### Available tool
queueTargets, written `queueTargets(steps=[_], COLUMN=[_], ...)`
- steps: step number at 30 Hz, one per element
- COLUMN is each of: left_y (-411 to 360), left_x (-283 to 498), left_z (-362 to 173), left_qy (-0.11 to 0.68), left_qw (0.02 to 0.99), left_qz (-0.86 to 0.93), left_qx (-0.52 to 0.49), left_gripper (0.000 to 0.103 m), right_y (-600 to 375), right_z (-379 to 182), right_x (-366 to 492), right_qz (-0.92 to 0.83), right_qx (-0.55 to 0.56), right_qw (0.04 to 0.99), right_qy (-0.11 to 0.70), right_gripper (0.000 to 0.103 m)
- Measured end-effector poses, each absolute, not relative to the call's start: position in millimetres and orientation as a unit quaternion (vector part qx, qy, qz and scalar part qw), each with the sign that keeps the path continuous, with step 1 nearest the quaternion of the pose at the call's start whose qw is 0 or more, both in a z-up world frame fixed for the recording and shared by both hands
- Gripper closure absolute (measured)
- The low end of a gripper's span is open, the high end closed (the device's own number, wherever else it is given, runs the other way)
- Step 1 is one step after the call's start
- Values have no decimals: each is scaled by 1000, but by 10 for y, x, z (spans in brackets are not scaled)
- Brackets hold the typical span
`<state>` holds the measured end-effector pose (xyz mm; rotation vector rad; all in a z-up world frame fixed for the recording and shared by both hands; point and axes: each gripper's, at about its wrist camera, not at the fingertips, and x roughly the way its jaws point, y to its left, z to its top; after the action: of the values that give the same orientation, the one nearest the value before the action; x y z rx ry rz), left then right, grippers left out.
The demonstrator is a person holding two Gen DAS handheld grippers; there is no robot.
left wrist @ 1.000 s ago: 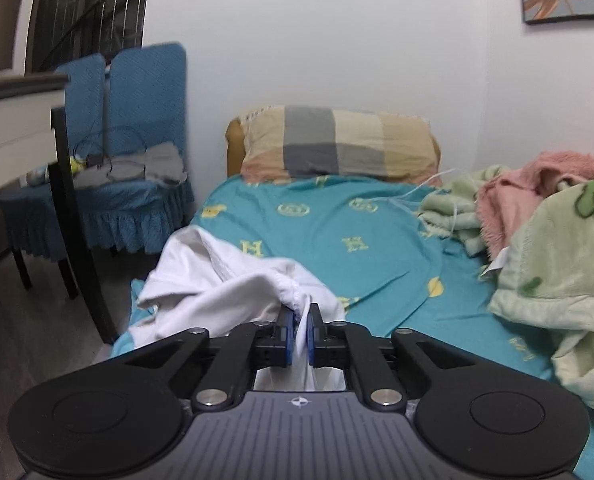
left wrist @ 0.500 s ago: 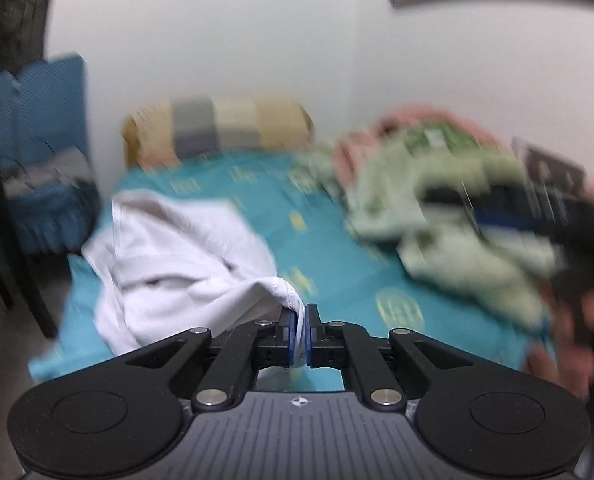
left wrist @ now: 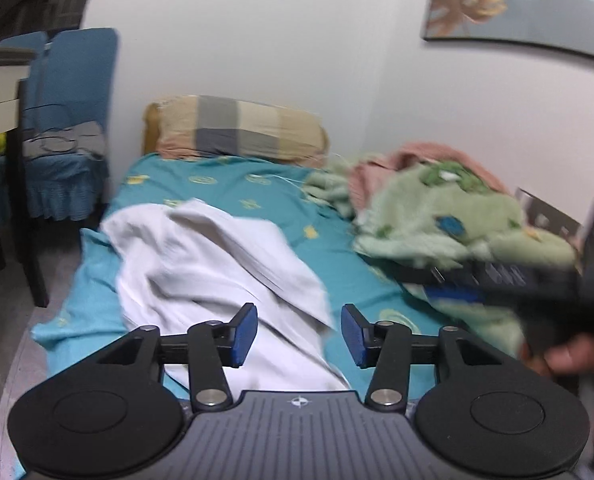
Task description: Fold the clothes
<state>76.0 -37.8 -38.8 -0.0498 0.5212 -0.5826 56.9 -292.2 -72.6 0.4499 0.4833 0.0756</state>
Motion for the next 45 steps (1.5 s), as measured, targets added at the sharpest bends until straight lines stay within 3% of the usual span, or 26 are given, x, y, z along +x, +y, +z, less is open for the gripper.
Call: queueTargets(steps=[2, 10, 17, 18, 20, 23, 30, 37, 38, 39, 42, 44, 45], left_y=[-364, -764, -1095, -1118, -1133, -1106, -990, -865, -830, -794, -684, -614, -585], left_x=[1028, 1705, 1485, 1441, 1370, 1229, 757, 584, 614, 645, 737, 774, 784], left_z=[-368, -868, -1162, -1150, -1074, -906, -244, -61, -57, -53, -42, -27, -20], left_qy=[261, 286, 163, 141, 121, 85, 30, 30, 34, 37, 46, 49, 50], left_qw=[932, 896, 888, 890, 893, 903, 929, 937, 940, 943, 952, 956, 958], left_qz=[-251, -252, -241, -243, -258, -268, -320, -329, -322, -315, -294, -281, -275], left_qx=[-11, 228, 356, 358, 350, 324, 182, 115, 109, 102, 77, 62, 58], left_gripper=[43, 43, 46, 50, 86, 101, 102, 102, 102, 102, 102, 102, 102], right_y=[-2911, -2853, -2849, -2837, -2815, -2782, -2574, -2351, -2360, -2388, -2508, -2564, -2585], right_z=[-811, -981, -1044, -1048, -1043, -1017, -904, -923, -982, -1035, -1142, -1167, -1143], right_x=[643, 749, 826, 835, 827, 797, 723, 858, 908, 938, 960, 958, 937], right_qz=[49, 75, 77, 77, 76, 70, 96, 75, 63, 51, 27, 22, 22], right_qx=[241, 259, 265, 263, 256, 242, 192, 168, 176, 189, 228, 241, 244], right_qw=[935, 918, 912, 912, 915, 921, 937, 944, 939, 934, 920, 915, 917], right_qy=[255, 289, 303, 304, 303, 299, 274, 274, 288, 299, 318, 322, 314], right_gripper=[35, 35, 35, 35, 35, 35, 35, 36, 43, 60, 77, 81, 91])
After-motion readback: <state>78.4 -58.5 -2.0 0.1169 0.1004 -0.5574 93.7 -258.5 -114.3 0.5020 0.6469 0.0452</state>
